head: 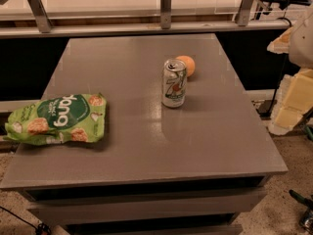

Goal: Pick orange

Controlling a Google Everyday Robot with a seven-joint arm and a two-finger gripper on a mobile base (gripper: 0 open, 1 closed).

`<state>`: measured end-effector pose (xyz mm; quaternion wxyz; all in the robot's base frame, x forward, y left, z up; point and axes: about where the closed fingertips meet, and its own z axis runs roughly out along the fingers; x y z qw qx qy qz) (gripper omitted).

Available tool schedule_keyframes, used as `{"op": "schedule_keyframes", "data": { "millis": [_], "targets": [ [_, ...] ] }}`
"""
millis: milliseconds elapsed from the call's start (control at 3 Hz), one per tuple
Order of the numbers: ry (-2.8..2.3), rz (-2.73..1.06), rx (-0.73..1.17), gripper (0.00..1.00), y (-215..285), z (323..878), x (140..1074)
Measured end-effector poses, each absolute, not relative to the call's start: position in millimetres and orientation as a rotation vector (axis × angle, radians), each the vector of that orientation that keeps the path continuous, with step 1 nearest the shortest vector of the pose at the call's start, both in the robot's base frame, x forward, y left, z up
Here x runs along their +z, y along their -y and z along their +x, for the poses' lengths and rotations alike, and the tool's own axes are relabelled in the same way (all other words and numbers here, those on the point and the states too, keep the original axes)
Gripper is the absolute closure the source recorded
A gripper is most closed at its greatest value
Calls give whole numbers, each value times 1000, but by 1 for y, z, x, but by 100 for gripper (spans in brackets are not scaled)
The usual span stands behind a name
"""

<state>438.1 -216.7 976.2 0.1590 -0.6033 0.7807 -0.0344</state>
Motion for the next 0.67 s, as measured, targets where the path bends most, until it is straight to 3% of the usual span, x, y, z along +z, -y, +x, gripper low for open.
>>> {"op": "schedule_keyframes", "data": {
  "millis": [667],
  "targets": [
    [-2202,-1731,-31,0,212,460,959]
  ]
}}
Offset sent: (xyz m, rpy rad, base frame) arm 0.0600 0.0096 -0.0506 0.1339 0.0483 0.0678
